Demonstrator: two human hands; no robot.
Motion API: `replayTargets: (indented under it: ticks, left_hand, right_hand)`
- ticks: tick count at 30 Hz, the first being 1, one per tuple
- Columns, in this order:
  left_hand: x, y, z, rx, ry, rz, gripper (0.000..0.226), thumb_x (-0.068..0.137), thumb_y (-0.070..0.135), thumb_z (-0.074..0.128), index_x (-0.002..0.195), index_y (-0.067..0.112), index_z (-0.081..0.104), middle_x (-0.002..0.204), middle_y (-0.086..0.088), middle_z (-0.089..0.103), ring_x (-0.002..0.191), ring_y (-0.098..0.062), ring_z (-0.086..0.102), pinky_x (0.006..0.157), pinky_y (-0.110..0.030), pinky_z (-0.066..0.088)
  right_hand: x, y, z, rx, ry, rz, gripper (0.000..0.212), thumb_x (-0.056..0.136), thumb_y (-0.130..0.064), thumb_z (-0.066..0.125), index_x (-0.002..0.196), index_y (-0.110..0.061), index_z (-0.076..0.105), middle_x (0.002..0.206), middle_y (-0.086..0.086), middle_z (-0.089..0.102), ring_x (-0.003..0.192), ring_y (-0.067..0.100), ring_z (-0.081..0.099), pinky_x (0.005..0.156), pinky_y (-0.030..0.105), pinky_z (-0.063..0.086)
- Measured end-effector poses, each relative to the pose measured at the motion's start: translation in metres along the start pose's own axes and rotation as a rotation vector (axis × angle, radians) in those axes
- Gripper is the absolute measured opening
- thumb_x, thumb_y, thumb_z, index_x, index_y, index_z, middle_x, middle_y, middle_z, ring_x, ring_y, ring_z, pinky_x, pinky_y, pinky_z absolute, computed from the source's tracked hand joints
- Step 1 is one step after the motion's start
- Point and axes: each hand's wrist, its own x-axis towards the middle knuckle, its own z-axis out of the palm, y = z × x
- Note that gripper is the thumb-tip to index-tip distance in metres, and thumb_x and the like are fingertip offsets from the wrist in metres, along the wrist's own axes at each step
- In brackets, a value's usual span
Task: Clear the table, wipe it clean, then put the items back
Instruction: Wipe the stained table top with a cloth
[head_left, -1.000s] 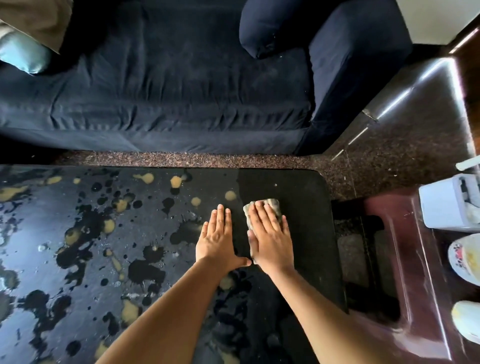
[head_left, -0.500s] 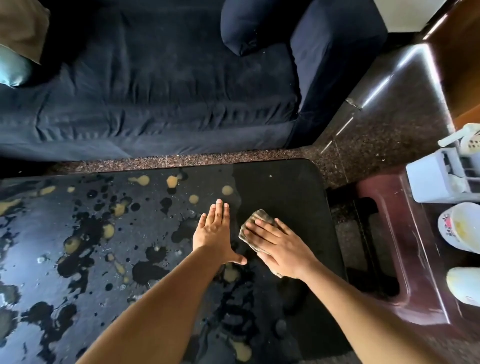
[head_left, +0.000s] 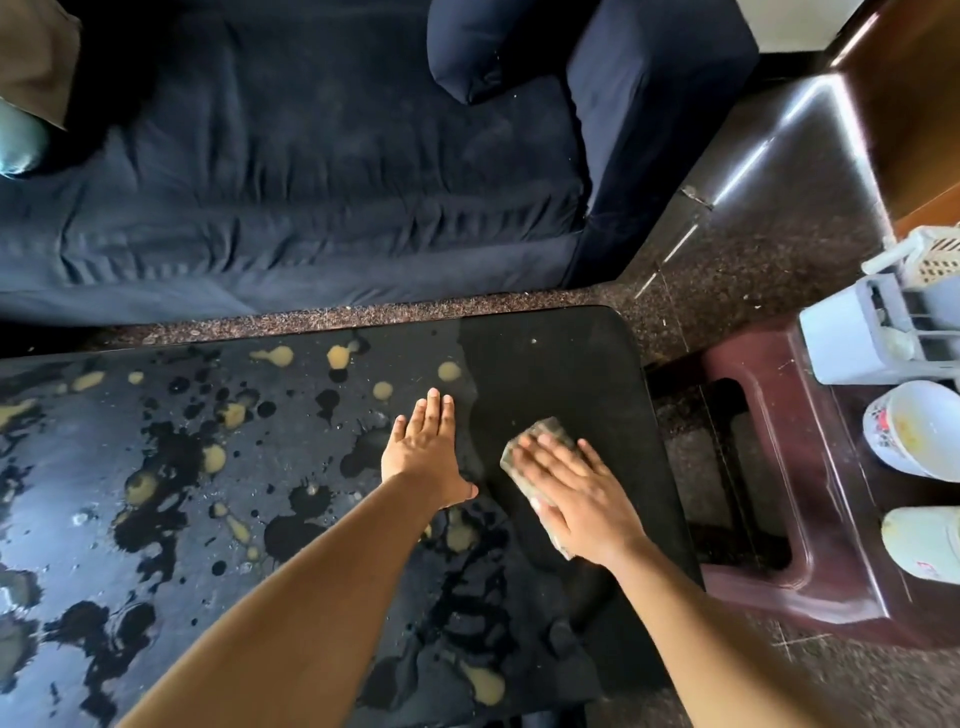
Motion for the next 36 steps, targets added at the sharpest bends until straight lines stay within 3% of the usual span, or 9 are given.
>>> replayTargets:
  ticks: [3, 5, 11, 17, 19, 24, 30, 32, 36]
  left_hand:
    - [0.002, 0.002, 0.000, -0.025, -0.006, -0.014, 0.115, 0.080, 0.056, 0.061, 0.147, 0.012, -0.021, 0.155, -0.006, -0.027, 0.145, -0.020, -0.017, 0.119, -0.038, -0.003]
    - [0.001, 0.004, 0.000, -0.028, -0.006, -0.030, 0.115, 0.080, 0.054, 0.062, 0.147, 0.012, -0.021, 0.155, -0.006, -0.027, 0.145, -0.020, -0.017, 0.119, -0.038, -0.004]
    - [0.001, 0.005, -0.001, -0.046, -0.009, -0.033, 0.113, 0.081, 0.052, 0.061, 0.147, 0.013, -0.021, 0.155, -0.006, -0.027, 0.145, -0.019, -0.017, 0.119, -0.038, -0.003]
    - [0.001, 0.005, 0.000, -0.047, -0.016, -0.039, 0.116, 0.080, 0.053, 0.064, 0.147, 0.013, -0.022, 0.155, -0.006, -0.028, 0.145, -0.020, -0.018, 0.119, -0.038, -0.002]
    - [0.002, 0.006, 0.000, -0.050, -0.019, -0.043, 0.116, 0.080, 0.052, 0.064, 0.147, 0.012, -0.021, 0.155, -0.007, -0.027, 0.145, -0.020, -0.017, 0.119, -0.038, -0.002]
    - [0.005, 0.008, 0.000, -0.039, -0.023, -0.057, 0.116, 0.080, 0.051, 0.064, 0.147, 0.011, -0.022, 0.155, -0.007, -0.027, 0.145, -0.021, -0.017, 0.119, -0.038, -0.002]
    - [0.003, 0.007, 0.001, -0.044, -0.005, -0.048, 0.120, 0.077, 0.052, 0.068, 0.148, 0.012, -0.019, 0.156, -0.007, -0.025, 0.145, -0.021, -0.016, 0.119, -0.039, 0.000]
    - [0.003, 0.008, -0.001, -0.037, -0.019, -0.052, 0.120, 0.077, 0.052, 0.068, 0.148, 0.011, -0.019, 0.156, -0.008, -0.024, 0.145, -0.021, -0.015, 0.120, -0.039, 0.000]
    - [0.004, 0.011, -0.002, -0.004, -0.033, -0.059, 0.119, 0.078, 0.052, 0.067, 0.148, 0.010, -0.019, 0.156, -0.009, -0.024, 0.146, -0.023, -0.014, 0.120, -0.039, 0.000]
  right_hand:
    - [0.019, -0.036, 0.001, 0.121, 0.087, 0.529, 0.058, 0.091, -0.037, 0.034, 0.147, -0.025, 0.033, 0.153, -0.007, 0.030, 0.142, 0.012, 0.026, 0.110, 0.048, 0.031]
    - [0.019, -0.060, 0.004, 0.166, 0.119, 0.590, 0.058, 0.091, -0.037, 0.033, 0.148, -0.023, 0.031, 0.154, -0.003, 0.030, 0.142, 0.016, 0.027, 0.109, 0.049, 0.030]
    - [-0.021, -0.026, 0.006, 0.001, -0.015, -0.167, 0.066, 0.087, -0.036, 0.048, 0.149, -0.029, 0.027, 0.156, -0.010, 0.023, 0.144, 0.009, 0.018, 0.111, 0.045, 0.026]
    - [0.003, -0.069, 0.004, 0.169, 0.087, 0.551, 0.058, 0.092, -0.035, 0.036, 0.148, -0.024, 0.031, 0.154, -0.002, 0.029, 0.142, 0.018, 0.026, 0.110, 0.050, 0.028]
    - [-0.006, -0.079, 0.008, 0.173, 0.071, 0.428, 0.059, 0.091, -0.036, 0.039, 0.148, -0.023, 0.030, 0.155, -0.001, 0.028, 0.143, 0.019, 0.025, 0.110, 0.050, 0.030]
    - [-0.035, -0.020, 0.003, -0.019, -0.071, -0.238, 0.071, 0.086, -0.040, 0.046, 0.151, -0.030, 0.020, 0.158, -0.009, 0.017, 0.145, 0.009, 0.015, 0.112, 0.045, 0.022]
    - [-0.017, -0.071, 0.003, 0.165, 0.066, 0.505, 0.061, 0.091, -0.035, 0.036, 0.149, -0.024, 0.025, 0.155, -0.003, 0.026, 0.143, 0.017, 0.024, 0.111, 0.050, 0.028]
    - [-0.030, -0.084, 0.009, 0.187, 0.056, 0.377, 0.061, 0.091, -0.036, 0.039, 0.150, -0.024, 0.026, 0.156, -0.003, 0.024, 0.143, 0.017, 0.024, 0.111, 0.050, 0.030]
    - [-0.061, -0.039, 0.004, -0.002, -0.078, -0.219, 0.073, 0.084, -0.039, 0.049, 0.151, -0.029, 0.021, 0.158, -0.009, 0.017, 0.145, 0.010, 0.016, 0.112, 0.045, 0.021]
